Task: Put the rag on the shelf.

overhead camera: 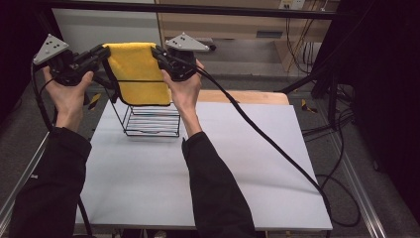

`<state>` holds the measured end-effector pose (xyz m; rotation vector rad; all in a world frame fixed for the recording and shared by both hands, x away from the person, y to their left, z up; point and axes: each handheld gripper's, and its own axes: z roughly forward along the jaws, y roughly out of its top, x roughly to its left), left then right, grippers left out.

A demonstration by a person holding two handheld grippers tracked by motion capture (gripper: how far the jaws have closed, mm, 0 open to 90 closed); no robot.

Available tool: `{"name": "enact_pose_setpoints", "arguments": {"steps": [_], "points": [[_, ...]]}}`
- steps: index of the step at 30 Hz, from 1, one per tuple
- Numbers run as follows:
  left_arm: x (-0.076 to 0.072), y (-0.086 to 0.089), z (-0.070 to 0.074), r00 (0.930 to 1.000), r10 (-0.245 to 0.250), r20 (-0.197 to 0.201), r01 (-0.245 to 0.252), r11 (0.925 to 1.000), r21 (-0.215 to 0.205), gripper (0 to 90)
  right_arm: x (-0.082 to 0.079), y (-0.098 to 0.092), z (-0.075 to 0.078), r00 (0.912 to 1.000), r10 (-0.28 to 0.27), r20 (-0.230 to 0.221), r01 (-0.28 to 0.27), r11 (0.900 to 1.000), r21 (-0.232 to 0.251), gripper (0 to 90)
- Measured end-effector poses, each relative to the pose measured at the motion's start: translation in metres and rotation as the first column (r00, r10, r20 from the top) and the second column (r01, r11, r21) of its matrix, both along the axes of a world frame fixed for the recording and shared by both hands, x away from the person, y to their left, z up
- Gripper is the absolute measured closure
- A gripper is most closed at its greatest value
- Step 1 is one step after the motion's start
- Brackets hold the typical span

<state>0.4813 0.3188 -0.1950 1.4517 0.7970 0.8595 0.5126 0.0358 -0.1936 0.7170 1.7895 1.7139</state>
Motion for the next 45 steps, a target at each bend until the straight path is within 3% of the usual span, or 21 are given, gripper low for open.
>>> {"name": "enact_pose_setpoints", "arguments": {"steps": [8,21,35,45], "points": [[-0.012,0.003,-0.005,0.9998,-0.017,-0.005,0.017,0.9997,0.016,78.4,-0.009,-0.001,-0.005,0.9997,0.02,0.015,-0.019,1.0,-0.017,83.9],[-0.03,0.003,-0.018,0.9973,-0.047,-0.057,0.049,0.9984,0.027,78.0,-0.025,-0.006,-0.013,0.9983,0.055,-0.021,-0.056,0.996,-0.071,83.3],[-0.041,0.003,-0.034,0.9894,-0.06,-0.133,0.066,0.997,0.04,75.7,-0.04,-0.008,-0.019,0.9927,0.102,-0.064,-0.113,0.973,-0.204,82.7],[-0.048,0.006,-0.04,0.9751,-0.073,-0.21,0.093,0.9917,0.089,63.8,-0.043,-0.011,-0.034,0.9861,0.121,-0.115,-0.145,0.961,-0.237,82.8]]}}
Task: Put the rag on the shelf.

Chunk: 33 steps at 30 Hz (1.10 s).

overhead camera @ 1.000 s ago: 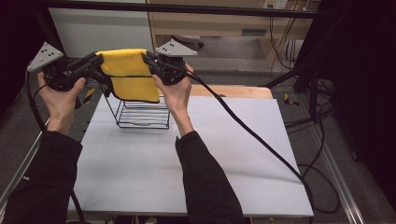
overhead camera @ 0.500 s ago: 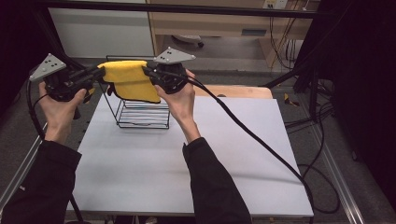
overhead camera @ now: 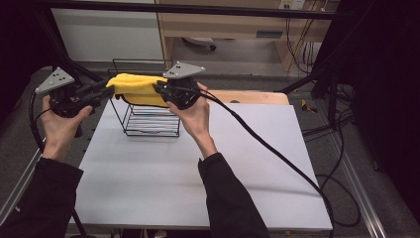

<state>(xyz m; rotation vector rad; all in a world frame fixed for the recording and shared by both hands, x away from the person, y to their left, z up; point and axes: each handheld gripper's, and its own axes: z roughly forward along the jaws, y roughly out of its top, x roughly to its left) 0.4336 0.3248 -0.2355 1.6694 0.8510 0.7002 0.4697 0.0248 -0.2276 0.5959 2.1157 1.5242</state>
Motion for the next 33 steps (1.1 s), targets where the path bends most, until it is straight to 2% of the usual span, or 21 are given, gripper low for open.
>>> {"name": "enact_pose_setpoints", "arguments": {"steps": [3,7,8,11,17,21,26,28,29,32,33], "points": [[-0.003,0.002,0.003,0.9999,0.005,-0.013,-0.004,0.9997,0.023,54.7,0.0,-0.001,-0.003,1.0,0.007,-0.004,-0.007,1.0,-0.012,82.8],[-0.006,0.002,0.005,0.9996,-0.024,-0.018,0.024,0.9997,-0.003,53.0,-0.001,0.0,-0.009,0.9997,0.019,-0.012,-0.02,0.999,-0.04,82.0],[-0.006,0.001,0.004,0.999,-0.037,-0.023,0.037,0.9993,-0.006,54.8,-0.001,0.001,-0.01,0.9996,0.024,-0.012,-0.024,0.998,-0.052,81.5],[-0.005,-0.003,-0.002,0.9975,-0.046,-0.054,0.048,0.9985,0.026,64.1,-0.002,0.003,-0.015,0.9996,0.024,-0.013,-0.025,0.997,-0.078,80.7],[0.006,-0.007,-0.024,0.9932,-0.038,-0.11,0.041,0.9989,0.024,81.4,-0.005,0.0,-0.023,0.9986,0.03,-0.045,-0.033,0.996,-0.077,74.1],[0.011,-0.011,-0.035,0.9925,-0.025,-0.119,0.03,0.9988,0.038,87.7,-0.006,-0.001,-0.029,0.9971,0.042,-0.064,-0.044,0.998,-0.042,68.2],[0.017,-0.014,-0.046,0.9919,-0.004,-0.127,0.012,0.9983,0.057,89.2,-0.009,0.002,-0.031,0.9964,0.048,-0.07,-0.048,0.999,0.009,59.7],[0.02,-0.015,-0.051,0.9915,0.004,-0.13,0.004,0.9978,0.066,89.3,-0.01,0.002,-0.029,0.9956,0.06,-0.072,-0.057,0.998,0.036,60.5],[0.021,-0.016,-0.053,0.9912,0.006,-0.132,0.003,0.9978,0.066,89.4,-0.01,0.003,-0.029,0.9949,0.065,-0.077,-0.061,0.997,0.052,64.5],[0.023,-0.018,-0.057,0.9918,0.008,-0.128,-0.001,0.9983,0.058,89.4,-0.006,0.004,-0.034,0.991,0.053,-0.123,-0.049,0.998,0.038,81.2],[0.024,-0.018,-0.058,0.9918,0.01,-0.127,-0.002,0.9983,0.058,89.4,-0.002,0.006,-0.039,0.989,0.037,-0.143,-0.035,0.999,0.016,85.0]]}}
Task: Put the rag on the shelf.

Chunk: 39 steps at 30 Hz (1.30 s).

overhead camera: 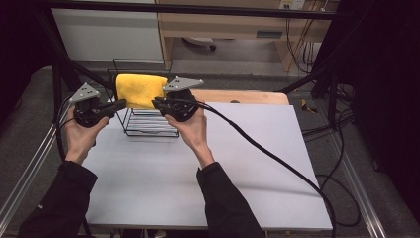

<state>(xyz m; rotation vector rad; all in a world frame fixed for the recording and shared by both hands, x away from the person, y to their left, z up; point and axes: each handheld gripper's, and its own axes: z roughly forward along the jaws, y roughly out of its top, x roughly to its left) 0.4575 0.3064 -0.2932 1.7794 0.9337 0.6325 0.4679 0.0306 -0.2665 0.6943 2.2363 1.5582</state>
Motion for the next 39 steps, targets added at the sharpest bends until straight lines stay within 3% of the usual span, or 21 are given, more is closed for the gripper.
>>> {"name": "enact_pose_setpoints", "arguments": {"steps": [6,12,14,18,23,26,33,39], "points": [[0.004,-0.001,-0.004,1.0,-0.001,-0.006,0.001,1.0,0.002,89.4,0.017,0.002,-0.023,0.9969,-0.058,-0.053,0.056,0.998,-0.024,88.6],[-0.007,0.002,-0.008,0.9994,-0.03,-0.014,0.03,0.9995,-0.002,82.1,0.007,-0.012,-0.024,0.9985,-0.035,-0.042,0.035,0.999,-0.007,80.3],[-0.015,0.002,-0.013,0.9985,-0.044,-0.031,0.045,0.999,0.008,74.5,0.001,-0.024,-0.022,0.9982,-0.019,-0.056,0.02,1.0,0.01,75.1],[-0.027,0.001,-0.028,0.9964,-0.055,-0.065,0.057,0.9981,0.025,58.8,-0.013,-0.048,-0.023,0.9979,-0.021,-0.061,0.021,1.0,-0.013,62.6],[-0.037,-0.003,-0.049,0.9902,-0.077,-0.116,0.078,0.9969,0.006,43.1,-0.027,-0.084,-0.034,0.9935,-0.06,-0.097,0.058,0.998,-0.02,42.2],[-0.042,-0.007,-0.06,0.9869,-0.081,-0.14,0.085,0.9961,0.022,33.9,-0.034,-0.111,-0.047,0.9851,-0.101,-0.139,0.098,0.995,-0.025,31.4],[-0.053,-0.017,-0.087,0.982,-0.096,-0.162,0.102,0.9943,0.029,17.1,-0.048,-0.171,-0.076,0.9629,-0.196,-0.185,0.191,0.981,-0.045,11.4],[-0.061,-0.025,-0.108,0.9798,-0.105,-0.17,0.114,0.9924,0.046,12.0,-0.063,-0.215,-0.105,0.9458,-0.243,-0.216,0.236,0.97,-0.055,4.4]]}}
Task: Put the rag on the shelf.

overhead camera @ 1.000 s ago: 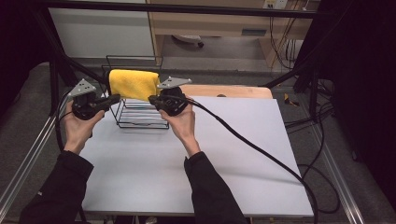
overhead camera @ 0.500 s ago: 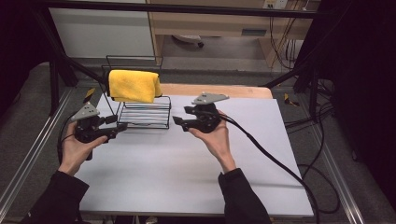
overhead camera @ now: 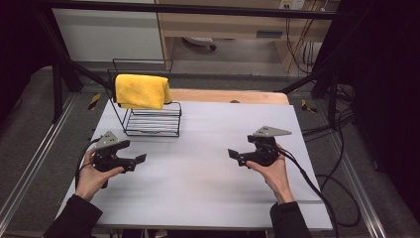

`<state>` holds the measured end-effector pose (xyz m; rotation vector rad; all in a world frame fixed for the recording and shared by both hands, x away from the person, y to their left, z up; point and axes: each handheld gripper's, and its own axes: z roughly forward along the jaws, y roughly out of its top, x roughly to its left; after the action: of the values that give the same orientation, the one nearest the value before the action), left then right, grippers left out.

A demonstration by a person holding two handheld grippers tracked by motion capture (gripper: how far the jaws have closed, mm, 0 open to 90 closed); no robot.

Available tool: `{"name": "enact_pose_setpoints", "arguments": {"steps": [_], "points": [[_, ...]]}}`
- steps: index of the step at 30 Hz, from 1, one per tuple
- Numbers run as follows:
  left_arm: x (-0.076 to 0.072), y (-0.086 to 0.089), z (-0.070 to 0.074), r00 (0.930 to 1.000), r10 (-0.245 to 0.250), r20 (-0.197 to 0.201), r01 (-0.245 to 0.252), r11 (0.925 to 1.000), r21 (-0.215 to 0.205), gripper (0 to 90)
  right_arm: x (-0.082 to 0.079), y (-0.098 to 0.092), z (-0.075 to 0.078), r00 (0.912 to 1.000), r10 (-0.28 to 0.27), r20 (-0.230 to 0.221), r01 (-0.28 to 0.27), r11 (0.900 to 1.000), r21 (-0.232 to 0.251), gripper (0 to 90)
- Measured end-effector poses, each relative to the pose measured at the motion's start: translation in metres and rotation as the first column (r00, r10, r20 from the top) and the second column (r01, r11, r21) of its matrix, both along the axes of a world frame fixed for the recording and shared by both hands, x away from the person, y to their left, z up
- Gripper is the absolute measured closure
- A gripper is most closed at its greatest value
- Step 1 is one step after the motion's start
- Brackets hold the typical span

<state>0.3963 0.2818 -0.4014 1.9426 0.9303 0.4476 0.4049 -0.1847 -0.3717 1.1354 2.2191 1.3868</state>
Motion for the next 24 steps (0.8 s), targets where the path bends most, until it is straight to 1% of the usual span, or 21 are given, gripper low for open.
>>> {"name": "enact_pose_setpoints", "arguments": {"steps": [2,5,7,10,12,13,16,18,19,22,24], "points": [[-0.003,-0.002,-0.007,1.0,-0.007,-0.003,0.008,0.9999,0.01,10.8,-0.005,-0.01,-0.009,0.9998,-0.016,-0.007,0.016,1.0,-0.008,3.2],[-0.008,-0.003,-0.016,0.9998,-0.019,-0.008,0.019,0.9996,0.019,10.1,-0.013,-0.027,-0.023,0.9986,-0.042,-0.033,0.042,0.999,-0.002,1.9],[-0.011,-0.002,-0.021,0.9996,-0.027,-0.008,0.028,0.9991,0.033,9.8,-0.017,-0.037,-0.031,0.9974,-0.057,-0.045,0.057,0.998,0.006,1.9],[-0.015,-0.001,-0.028,0.9992,-0.035,-0.016,0.036,0.9984,0.043,9.8,-0.023,-0.05,-0.041,0.9956,-0.067,-0.065,0.068,0.998,0.017,0.8],[-0.018,0.001,-0.033,0.9991,-0.037,-0.022,0.038,0.9972,0.065,9.8,-0.028,-0.057,-0.049,0.9949,-0.066,-0.076,0.068,0.998,0.02,0.6],[-0.018,0.001,-0.034,0.999,-0.038,-0.023,0.039,0.9967,0.071,9.8,-0.031,-0.061,-0.054,0.9944,-0.066,-0.082,0.067,0.998,0.016,0.5],[-0.021,0.003,-0.038,0.9988,-0.04,-0.03,0.042,0.9957,0.083,9.3,-0.037,-0.07,-0.064,0.9918,-0.079,-0.1,0.082,0.996,0.024,0.5],[-0.021,0.004,-0.04,0.9986,-0.04,-0.033,0.043,0.9958,0.081,9.3,-0.04,-0.075,-0.069,0.9911,-0.079,-0.107,0.081,0.997,0.014,0.5],[-0.022,0.005,-0.04,0.9986,-0.04,-0.035,0.043,0.9958,0.081,9.2,-0.041,-0.077,-0.07,0.9912,-0.084,-0.102,0.085,0.996,0.007,0.6],[-0.023,0.006,-0.042,0.9985,-0.041,-0.036,0.044,0.995,0.089,8.9,-0.045,-0.082,-0.073,0.9919,-0.08,-0.099,0.082,0.996,0.021,0.5],[-0.024,0.007,-0.042,0.9985,-0.041,-0.037,0.044,0.9953,0.086,8.7,-0.047,-0.083,-0.073,0.9933,-0.072,-0.091,0.073,0.997,0.01,0.5]]}}
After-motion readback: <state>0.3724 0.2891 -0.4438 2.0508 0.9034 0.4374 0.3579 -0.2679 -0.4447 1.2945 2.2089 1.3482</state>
